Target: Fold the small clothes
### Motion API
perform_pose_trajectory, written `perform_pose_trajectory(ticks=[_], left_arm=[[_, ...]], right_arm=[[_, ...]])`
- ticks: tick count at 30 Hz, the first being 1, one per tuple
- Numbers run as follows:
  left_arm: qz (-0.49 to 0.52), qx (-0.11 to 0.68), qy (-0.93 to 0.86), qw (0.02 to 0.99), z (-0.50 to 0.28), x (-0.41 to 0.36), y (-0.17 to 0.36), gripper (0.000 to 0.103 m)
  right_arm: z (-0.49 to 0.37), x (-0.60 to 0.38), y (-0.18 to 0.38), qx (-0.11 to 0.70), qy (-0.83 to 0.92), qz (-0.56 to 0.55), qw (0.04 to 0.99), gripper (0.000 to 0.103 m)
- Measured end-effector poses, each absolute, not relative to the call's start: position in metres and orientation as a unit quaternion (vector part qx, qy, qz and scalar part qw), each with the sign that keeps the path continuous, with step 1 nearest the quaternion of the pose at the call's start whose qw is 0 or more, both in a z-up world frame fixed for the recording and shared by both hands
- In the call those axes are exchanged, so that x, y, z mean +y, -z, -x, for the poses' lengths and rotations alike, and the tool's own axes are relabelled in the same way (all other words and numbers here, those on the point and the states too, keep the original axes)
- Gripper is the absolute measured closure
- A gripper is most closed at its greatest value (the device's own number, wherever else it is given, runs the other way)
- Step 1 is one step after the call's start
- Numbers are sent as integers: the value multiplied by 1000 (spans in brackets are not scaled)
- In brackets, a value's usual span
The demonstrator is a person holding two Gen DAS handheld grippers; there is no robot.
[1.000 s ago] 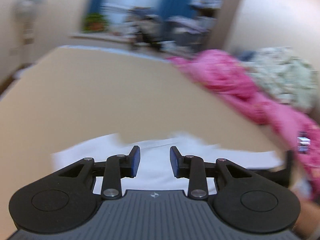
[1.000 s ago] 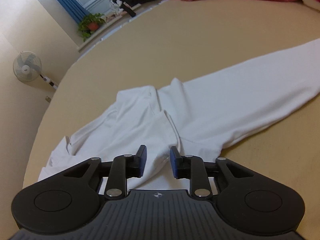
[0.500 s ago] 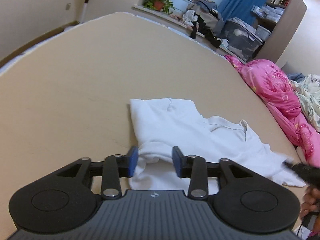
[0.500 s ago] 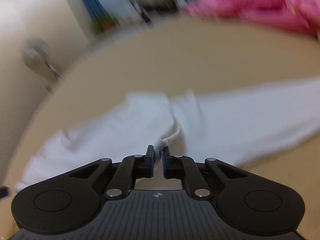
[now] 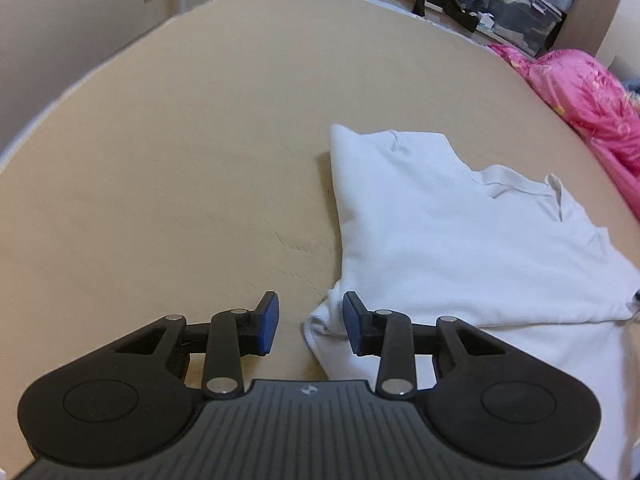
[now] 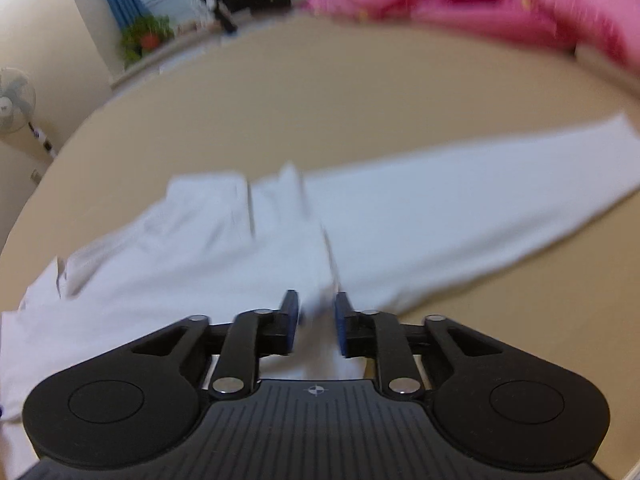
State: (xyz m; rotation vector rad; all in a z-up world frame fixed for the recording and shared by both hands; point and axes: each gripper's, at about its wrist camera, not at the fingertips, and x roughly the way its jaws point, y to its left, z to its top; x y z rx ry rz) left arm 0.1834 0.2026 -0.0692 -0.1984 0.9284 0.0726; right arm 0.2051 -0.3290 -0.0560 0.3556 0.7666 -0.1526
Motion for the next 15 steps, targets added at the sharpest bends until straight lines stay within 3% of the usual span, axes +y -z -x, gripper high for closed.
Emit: perform_pose_trajectory(ticks=[6,9,11,12,15], left_arm=[[81,393,1,916,-174,181,47,69],[54,435,-8,899,-179,182,70,68],[80,451,-16,889,-180,191,78,66],[86,447,-15,890,-179,193,74,66],[74,420,-7,905,-171,190,63,66]], right_arm=[[-207,-339,51,325,65,-214,919,80],[-207,-350,60,349,50,-251,902,73],[-211,-354,83,414,61,-265,869,78],[-209,-355,84,406,66,-266,872,83],[-203,-347,67,377,58,-217,899,75]])
